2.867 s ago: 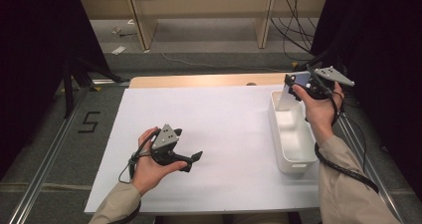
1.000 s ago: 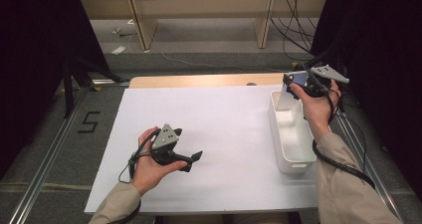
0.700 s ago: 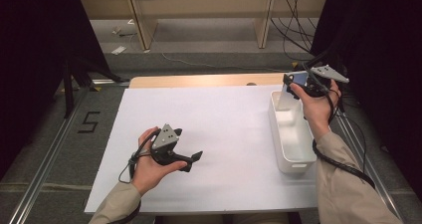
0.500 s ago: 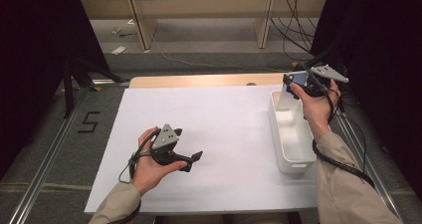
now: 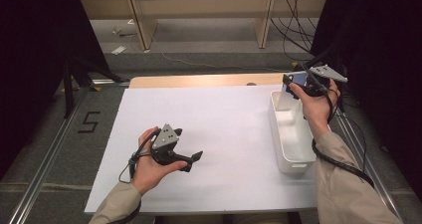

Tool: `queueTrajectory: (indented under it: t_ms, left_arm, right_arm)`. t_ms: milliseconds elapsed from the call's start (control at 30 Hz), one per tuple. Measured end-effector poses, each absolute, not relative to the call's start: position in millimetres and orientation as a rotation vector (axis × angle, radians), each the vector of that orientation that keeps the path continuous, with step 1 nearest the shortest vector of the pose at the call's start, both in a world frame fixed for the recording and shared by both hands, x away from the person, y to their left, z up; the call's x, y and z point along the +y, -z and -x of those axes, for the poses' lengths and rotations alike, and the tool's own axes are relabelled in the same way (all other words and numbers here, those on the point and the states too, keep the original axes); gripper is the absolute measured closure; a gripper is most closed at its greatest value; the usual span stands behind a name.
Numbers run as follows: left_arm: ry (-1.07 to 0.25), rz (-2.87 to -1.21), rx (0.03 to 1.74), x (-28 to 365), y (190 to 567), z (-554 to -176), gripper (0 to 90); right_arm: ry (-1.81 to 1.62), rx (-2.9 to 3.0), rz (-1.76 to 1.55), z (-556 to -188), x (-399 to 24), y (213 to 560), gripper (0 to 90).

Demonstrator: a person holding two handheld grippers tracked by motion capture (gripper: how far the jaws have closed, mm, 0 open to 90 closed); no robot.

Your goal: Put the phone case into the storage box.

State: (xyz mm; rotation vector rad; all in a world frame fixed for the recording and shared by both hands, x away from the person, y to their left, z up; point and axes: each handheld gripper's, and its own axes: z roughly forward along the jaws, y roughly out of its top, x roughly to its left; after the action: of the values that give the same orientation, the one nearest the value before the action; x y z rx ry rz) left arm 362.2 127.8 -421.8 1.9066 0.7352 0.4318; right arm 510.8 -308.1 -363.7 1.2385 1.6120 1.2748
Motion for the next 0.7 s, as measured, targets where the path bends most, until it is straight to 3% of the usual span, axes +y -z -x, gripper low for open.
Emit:
queueTrajectory:
  t_ms: [700]
  left_arm:
    - [-0.432,-1.905,0.736,128.0,421.9,-362.2,0.0]
  right_arm:
    - [-1.252,1.629,-1.251,-515.1,-308.9,368.7,18.1]
